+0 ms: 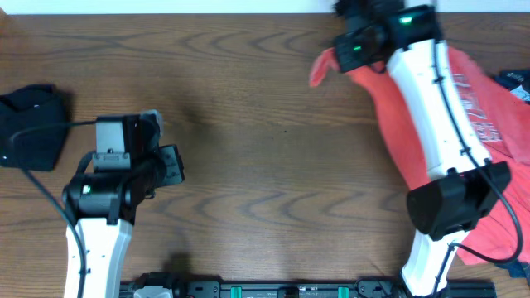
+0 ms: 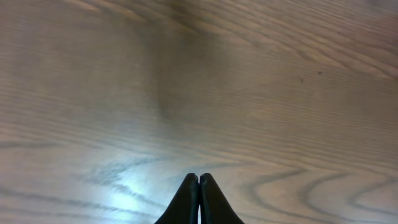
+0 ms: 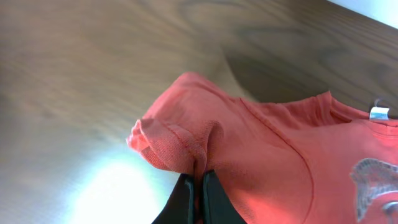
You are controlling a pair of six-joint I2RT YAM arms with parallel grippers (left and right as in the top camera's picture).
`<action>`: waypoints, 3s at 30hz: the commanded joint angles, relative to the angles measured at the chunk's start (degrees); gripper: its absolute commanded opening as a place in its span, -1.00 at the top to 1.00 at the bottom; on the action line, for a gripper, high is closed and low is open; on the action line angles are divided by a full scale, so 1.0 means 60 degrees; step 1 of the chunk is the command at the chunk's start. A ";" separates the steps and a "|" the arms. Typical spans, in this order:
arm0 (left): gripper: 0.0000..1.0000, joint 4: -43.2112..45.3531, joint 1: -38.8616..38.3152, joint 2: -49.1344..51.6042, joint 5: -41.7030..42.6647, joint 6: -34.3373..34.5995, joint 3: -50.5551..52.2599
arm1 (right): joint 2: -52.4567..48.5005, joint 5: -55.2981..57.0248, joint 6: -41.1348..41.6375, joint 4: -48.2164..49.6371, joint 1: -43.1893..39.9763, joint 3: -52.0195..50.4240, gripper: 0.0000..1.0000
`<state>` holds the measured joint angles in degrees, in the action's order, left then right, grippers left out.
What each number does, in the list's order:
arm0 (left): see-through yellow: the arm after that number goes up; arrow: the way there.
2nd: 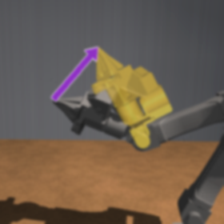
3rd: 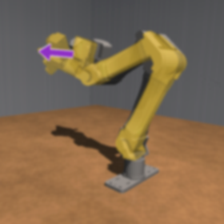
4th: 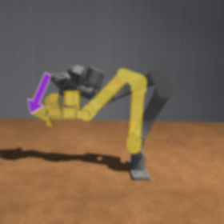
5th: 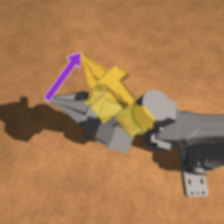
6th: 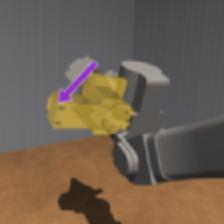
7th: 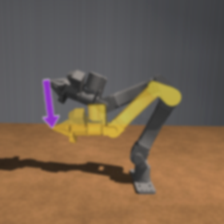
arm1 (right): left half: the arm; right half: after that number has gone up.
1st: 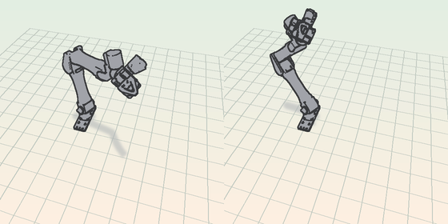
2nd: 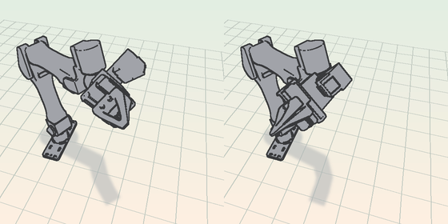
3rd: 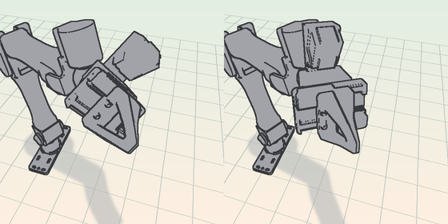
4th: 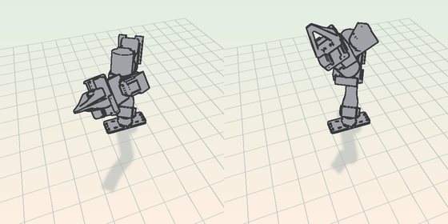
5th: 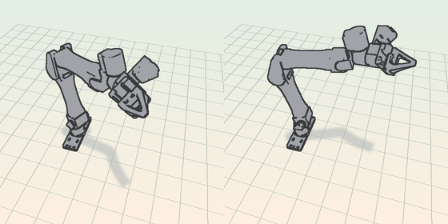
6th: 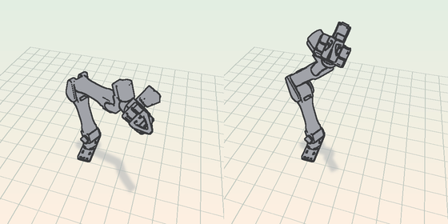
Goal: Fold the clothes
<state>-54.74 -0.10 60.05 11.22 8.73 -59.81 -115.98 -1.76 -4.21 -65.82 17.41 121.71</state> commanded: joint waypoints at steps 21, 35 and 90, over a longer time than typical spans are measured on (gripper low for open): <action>0.88 -0.0229 0.0026 -0.0678 -0.0528 0.0091 -0.0204 | 0.0080 -0.1978 0.0073 0.0543 0.4459 0.0200 0.98; 0.86 -0.0266 0.0026 -0.0321 -0.0495 0.0219 -0.0182 | 0.0146 -0.0991 0.0317 0.0073 0.3067 0.0860 -0.99; -0.15 0.1002 -0.0794 0.3530 0.1814 -0.0197 0.1424 | 0.8561 -0.1089 0.7235 0.0914 0.1137 -1.4276 -0.98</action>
<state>-48.34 -4.62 80.93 21.32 7.46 -51.20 -64.82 -8.01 35.81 -60.71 25.89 36.56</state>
